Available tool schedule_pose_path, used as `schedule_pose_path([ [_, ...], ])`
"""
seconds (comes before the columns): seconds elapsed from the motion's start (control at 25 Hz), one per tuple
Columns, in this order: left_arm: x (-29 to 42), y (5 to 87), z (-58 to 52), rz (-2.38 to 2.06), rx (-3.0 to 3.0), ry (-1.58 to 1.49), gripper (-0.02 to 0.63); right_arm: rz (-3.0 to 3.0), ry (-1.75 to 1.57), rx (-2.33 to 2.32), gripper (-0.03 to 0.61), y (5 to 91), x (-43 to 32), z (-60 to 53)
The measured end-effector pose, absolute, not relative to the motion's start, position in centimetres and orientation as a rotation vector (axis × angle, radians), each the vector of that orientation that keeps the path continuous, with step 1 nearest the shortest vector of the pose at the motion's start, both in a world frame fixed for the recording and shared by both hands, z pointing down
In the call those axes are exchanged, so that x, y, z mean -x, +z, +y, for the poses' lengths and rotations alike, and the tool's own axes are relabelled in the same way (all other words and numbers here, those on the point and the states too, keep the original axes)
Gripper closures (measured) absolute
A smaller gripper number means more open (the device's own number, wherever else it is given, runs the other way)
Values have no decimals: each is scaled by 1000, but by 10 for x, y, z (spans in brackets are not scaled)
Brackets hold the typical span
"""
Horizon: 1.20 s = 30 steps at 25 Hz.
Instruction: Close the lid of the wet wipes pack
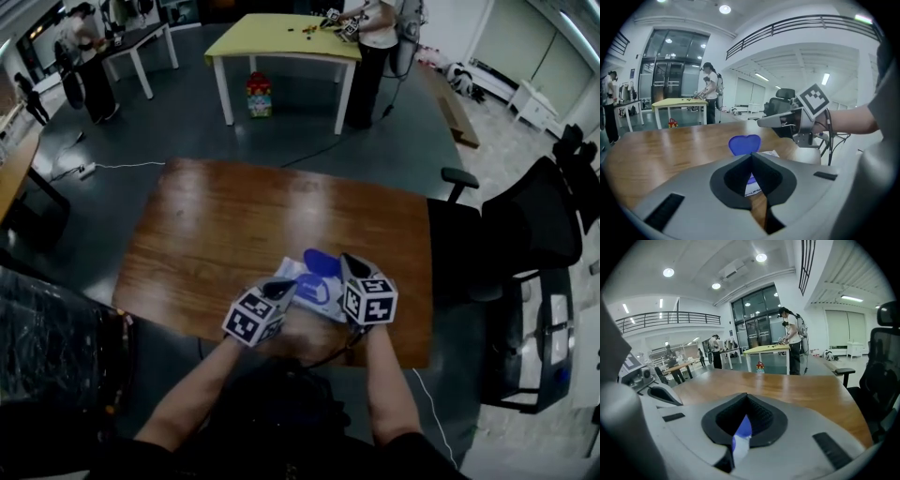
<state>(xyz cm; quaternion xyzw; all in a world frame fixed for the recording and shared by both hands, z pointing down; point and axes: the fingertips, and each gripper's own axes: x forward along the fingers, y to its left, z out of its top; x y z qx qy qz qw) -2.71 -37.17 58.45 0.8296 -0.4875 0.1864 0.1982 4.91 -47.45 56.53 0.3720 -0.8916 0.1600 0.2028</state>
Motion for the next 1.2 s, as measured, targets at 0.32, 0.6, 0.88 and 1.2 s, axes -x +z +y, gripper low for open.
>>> schedule_pose_path([
  [0.32, 30, 607, -372, -1377, -2241, 551, 618, -2372, 513, -984, 571, 598, -51, -514],
  [0.6, 32, 623, -373, -1362, -2214, 580, 618, -2335, 620, -853, 571, 617, -50, -504],
  [0.88, 41, 619, -372, -1352, -2222, 597, 618, -2408, 635, -768, 571, 600, -39, -470],
  [1.2, 39, 608, -374, -1298, -2296, 594, 618, -2386, 708, -814, 571, 617, -38, -417],
])
